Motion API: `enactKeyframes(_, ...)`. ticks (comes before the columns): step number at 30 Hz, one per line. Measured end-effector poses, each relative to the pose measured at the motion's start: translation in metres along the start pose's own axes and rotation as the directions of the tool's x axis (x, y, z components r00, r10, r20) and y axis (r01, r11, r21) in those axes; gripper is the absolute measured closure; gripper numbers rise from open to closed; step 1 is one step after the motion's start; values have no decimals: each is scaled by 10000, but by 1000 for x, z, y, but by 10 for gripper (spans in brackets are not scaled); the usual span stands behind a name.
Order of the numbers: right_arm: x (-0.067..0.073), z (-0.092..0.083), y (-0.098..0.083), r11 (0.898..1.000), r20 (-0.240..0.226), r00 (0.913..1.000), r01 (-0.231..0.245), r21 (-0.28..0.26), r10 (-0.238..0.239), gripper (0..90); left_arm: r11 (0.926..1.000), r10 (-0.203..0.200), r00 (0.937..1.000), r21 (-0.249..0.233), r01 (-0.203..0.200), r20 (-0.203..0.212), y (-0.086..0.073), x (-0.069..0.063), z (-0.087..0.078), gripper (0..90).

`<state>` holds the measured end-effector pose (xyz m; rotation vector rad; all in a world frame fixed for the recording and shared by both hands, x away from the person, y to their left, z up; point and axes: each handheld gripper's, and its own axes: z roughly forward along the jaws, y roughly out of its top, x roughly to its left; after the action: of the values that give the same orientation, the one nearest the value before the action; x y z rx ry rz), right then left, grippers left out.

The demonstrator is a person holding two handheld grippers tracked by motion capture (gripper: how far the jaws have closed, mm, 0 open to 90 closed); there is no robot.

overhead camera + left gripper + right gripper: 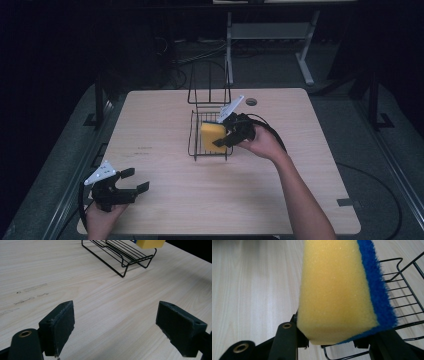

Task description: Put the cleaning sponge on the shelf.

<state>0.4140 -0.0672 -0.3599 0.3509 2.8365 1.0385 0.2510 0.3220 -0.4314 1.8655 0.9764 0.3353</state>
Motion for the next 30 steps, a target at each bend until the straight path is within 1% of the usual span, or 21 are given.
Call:
enactKeyframes(5, -5, 5, -3, 9997, -24, 9997, -238, 54, 238, 564, 10000, -8, 10000, -4, 8, 9, 0, 0, 0, 147)
enactKeyframes(7, -9, 7, -5, 9999, -37, 9999, -166, -17, 166, 564, 10000, -20, 10000, 10, 20, 28, 0, 0, 1, 146)
enactKeyframes(9, -12, 9, -6, 9996, -57, 9996, -263, -81, 263, 564, 10000, -20, 10000, 19, 20, 30, 0, 0, 1, 146)
enactKeyframes(12, -17, 12, -7, 9993, -98, 9996, -276, -233, 274, 563, 10000, -15, 10000, 22, 15, 27, 0, 0, 1, 146)
enactKeyframes(13, -18, 14, -8, 9991, -137, 9993, -357, -218, 354, 563, 10000, -13, 10000, 21, 13, 31, 0, 0, 1, 146)
enactKeyframes(17, -23, 20, -9, 9986, -120, 9988, -478, -241, 475, 564, 10000, -45, 10000, -26, 45, 22, 0, 1, 1, 147)
enactKeyframes(19, -25, 23, -9, 9983, -6, 9986, -537, -222, 537, 563, 10000, -40, 10000, 8, 40, 35, 0, 2, 1, 147)
enactKeyframes(20, -27, 25, -10, 9979, -47, 9982, -593, -246, 592, 563, 10000, -31, 10000, 4, 31, 39, 0, 2, 1, 147)
enactKeyframes(23, -31, 28, -10, 9979, 86, 9980, -625, -161, 627, 564, 10000, -44, 10000, -21, 44, 69, 0, 2, 1, 146)
enactKeyframes(25, -33, 30, -12, 9977, 65, 9978, -653, -184, 655, 563, 10000, -27, 10000, -43, 27, 86, 0, 2, 2, 147)
enactKeyframes(30, -33, 35, -13, 9981, 111, 9980, -617, -15, 617, 562, 10000, -9, 9999, -21, 9, 124, 1, 2, 2, 146)
